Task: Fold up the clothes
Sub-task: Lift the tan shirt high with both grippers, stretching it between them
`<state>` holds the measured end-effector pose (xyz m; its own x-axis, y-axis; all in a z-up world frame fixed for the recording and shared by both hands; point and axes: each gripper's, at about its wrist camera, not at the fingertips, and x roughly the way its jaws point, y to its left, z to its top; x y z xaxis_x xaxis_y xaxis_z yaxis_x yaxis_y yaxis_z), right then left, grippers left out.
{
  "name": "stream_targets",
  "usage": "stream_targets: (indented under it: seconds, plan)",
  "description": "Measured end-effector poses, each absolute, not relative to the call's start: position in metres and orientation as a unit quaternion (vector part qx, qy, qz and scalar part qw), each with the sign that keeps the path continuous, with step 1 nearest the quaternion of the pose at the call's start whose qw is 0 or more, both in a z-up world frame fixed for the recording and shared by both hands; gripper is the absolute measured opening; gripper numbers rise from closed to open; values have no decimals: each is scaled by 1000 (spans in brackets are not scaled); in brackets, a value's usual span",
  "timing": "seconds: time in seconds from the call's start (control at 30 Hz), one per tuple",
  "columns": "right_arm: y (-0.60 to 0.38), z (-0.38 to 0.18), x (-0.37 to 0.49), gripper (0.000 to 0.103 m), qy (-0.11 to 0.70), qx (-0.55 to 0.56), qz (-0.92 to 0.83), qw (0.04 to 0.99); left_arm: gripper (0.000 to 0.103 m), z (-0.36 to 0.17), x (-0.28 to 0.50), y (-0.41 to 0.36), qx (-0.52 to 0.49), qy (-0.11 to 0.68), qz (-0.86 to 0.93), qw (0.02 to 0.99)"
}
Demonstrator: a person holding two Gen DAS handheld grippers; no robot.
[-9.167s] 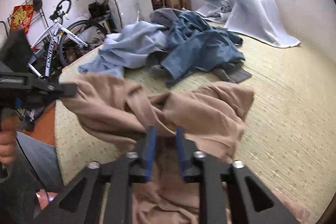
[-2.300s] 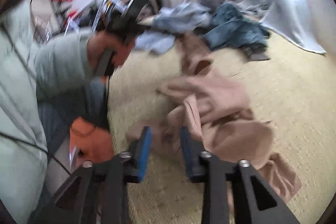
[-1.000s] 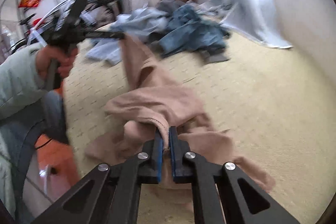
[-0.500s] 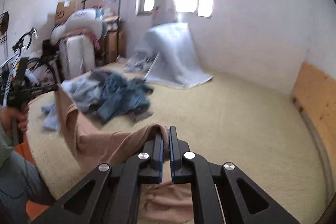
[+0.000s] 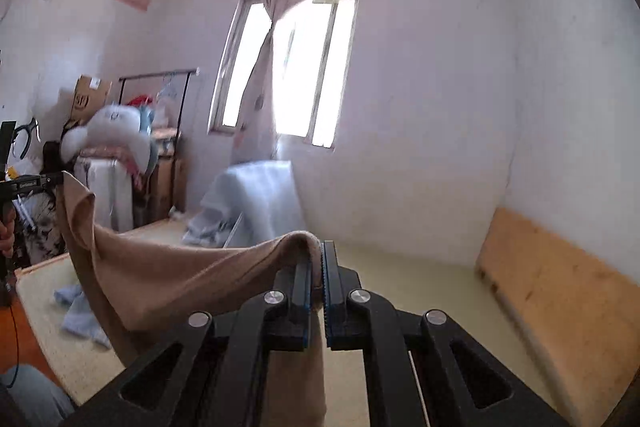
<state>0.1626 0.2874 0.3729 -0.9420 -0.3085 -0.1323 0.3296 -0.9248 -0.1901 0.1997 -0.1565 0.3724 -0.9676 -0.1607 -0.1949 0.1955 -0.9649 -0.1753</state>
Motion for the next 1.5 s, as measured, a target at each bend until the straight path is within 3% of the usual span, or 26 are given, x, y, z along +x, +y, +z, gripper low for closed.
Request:
stream_targets:
  seconds: [0.37,0.7,1.03,1.27,1.5]
  plan:
    - [312,502,268,3,147,-64,-982,101,2,519,281,-150,-7,72,-994,86]
    - [316,551,355,3,166,-143,-973,74,2,584,376,-149,-86,78,-991,71]
    - [321,541,405,3,160,-148,-972,91,2,571,397,-159,-82,98,-989,69]
    - [316,513,367,3,151,-102,-979,89,2,533,307,-174,-7,104,-992,65]
    - [316,472,259,3,137,-13,-986,91,2,487,189,-180,72,126,-987,68]
